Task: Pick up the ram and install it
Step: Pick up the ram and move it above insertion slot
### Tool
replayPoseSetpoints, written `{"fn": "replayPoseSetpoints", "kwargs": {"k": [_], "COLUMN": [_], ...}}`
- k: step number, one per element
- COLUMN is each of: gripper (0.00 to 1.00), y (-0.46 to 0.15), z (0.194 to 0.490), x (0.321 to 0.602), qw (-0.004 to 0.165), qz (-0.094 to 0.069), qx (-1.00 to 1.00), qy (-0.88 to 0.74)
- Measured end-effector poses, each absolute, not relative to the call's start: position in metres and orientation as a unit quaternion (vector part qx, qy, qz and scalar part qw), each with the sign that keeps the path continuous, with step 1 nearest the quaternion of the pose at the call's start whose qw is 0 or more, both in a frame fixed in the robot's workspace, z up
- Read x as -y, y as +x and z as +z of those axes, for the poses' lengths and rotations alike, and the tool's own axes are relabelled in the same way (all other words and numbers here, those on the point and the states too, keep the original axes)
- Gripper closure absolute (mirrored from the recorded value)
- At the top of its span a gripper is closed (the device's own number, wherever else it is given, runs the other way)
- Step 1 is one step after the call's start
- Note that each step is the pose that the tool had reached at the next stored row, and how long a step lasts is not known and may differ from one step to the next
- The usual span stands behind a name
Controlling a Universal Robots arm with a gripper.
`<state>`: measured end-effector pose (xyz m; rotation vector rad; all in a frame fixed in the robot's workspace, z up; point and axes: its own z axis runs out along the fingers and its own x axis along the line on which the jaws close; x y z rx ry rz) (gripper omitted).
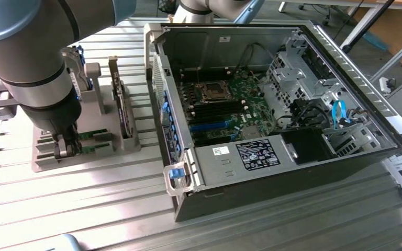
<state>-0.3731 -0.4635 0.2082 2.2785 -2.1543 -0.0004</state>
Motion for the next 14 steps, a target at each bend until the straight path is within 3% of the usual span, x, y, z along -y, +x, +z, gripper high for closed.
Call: {"fn": "replayPoseSetpoints", "kwargs": {"k": [14], "gripper": [0.88], "y": [-0.373], "z": [0.222], "x": [0.464], "qw": [0.003], "qz": [0.000], "qx": [0.687], "qy": [0.727]}}
